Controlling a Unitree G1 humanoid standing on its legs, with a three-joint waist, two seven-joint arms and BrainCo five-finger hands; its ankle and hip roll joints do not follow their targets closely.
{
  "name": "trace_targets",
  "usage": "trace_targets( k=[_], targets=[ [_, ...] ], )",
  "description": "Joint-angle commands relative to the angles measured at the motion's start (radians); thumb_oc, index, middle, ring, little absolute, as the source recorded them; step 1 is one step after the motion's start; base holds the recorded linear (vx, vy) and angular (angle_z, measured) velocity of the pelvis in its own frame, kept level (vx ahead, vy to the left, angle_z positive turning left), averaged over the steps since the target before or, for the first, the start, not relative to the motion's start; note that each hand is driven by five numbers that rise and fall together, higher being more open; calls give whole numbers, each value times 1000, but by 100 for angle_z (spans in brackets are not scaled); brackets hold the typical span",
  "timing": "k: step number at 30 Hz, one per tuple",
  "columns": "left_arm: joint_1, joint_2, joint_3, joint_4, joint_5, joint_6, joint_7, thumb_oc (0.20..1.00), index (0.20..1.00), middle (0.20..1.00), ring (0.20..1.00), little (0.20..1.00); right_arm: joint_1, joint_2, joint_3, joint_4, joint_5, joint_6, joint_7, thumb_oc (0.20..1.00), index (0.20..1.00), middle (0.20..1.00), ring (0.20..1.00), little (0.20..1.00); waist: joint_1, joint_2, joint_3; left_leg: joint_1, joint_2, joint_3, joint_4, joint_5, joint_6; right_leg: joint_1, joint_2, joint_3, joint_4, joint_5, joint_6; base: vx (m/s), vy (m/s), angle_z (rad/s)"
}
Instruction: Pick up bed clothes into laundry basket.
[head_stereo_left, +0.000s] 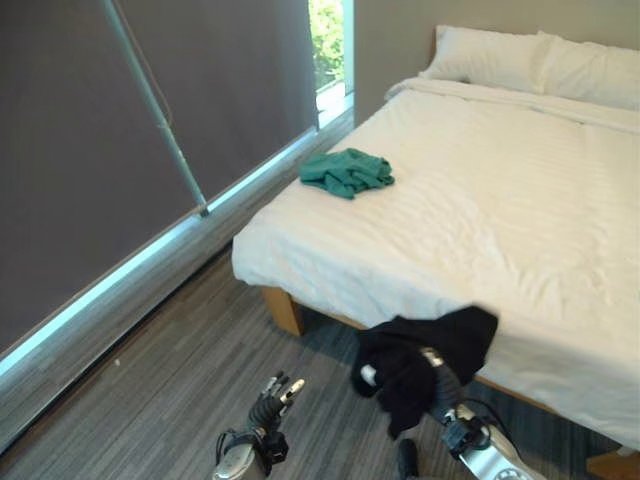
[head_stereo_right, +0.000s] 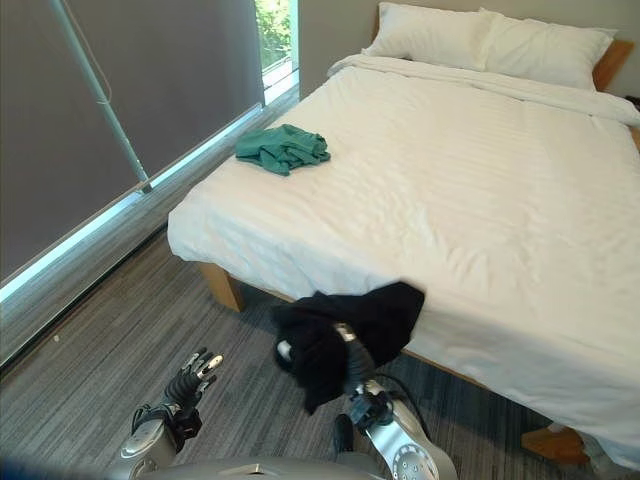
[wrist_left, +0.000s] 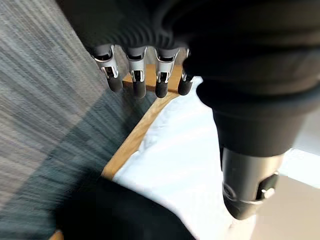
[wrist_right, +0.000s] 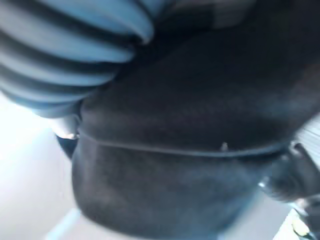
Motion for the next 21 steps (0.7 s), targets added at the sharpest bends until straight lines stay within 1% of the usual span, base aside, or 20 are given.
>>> trace_targets(
  k=[1,8,12,13,15,16,17,21],
  targets=[
    [-66,40,23,-1,19,-57,-8,1000,1000,1000,1000,1000,-49,17,-47,-114,-24,-45,44,200,200,200,200,200,10,13,32,-40,-11,-43,7,41,8,98,21,-22,39,-83,-12,0,0,0],
    [-49,38,33,7,22,-58,0,1000,1000,1000,1000,1000,-23,34,-103,-108,-34,-63,12,200,200,200,200,200,7,7,30,-36,-10,-43,7,35,11,102,18,-19,39,-81,-12,0,0,0],
    [-40,37,44,17,26,-57,1,1000,1000,1000,1000,1000,16,36,-167,-108,-42,-79,-7,200,200,200,200,200,-3,4,23,-31,-7,-36,7,30,9,105,20,-14,34,-82,-12,0,0,0],
    [-36,38,48,12,28,-57,1,1000,1000,1000,1000,1000,40,35,-213,-104,-54,-89,-15,200,200,200,200,200,-10,3,20,-30,-7,-34,7,27,9,107,21,-10,32,-84,-12,0,0,0],
    [-34,38,49,11,30,-58,0,1000,1000,1000,1000,1000,52,33,-233,-105,-59,-93,-18,200,200,200,200,200,-13,3,18,-29,-7,-32,7,26,9,107,22,-8,31,-84,-12,17,-4,-8],
    [-32,38,51,10,31,-59,-5,1000,1000,1000,1000,1000,72,27,-277,-101,-74,-102,-24,200,200,200,200,200,-19,3,14,-28,-6,-30,7,24,8,107,24,-6,30,-85,-12,18,-8,-9],
    [-30,38,51,4,31,-60,-6,1000,1000,1000,1000,1000,80,26,-294,-102,-81,-105,-24,200,200,200,200,200,-22,3,14,-28,-5,-28,7,24,8,106,25,-4,30,-85,-13,12,-9,-7],
    [-44,37,45,9,26,-63,-8,1000,1000,1000,1000,1000,114,30,-319,-80,-91,-106,-27,200,200,200,200,200,-34,3,15,-28,-3,-23,7,23,5,105,25,2,30,-85,-12,1,-9,-3]
  ],
)
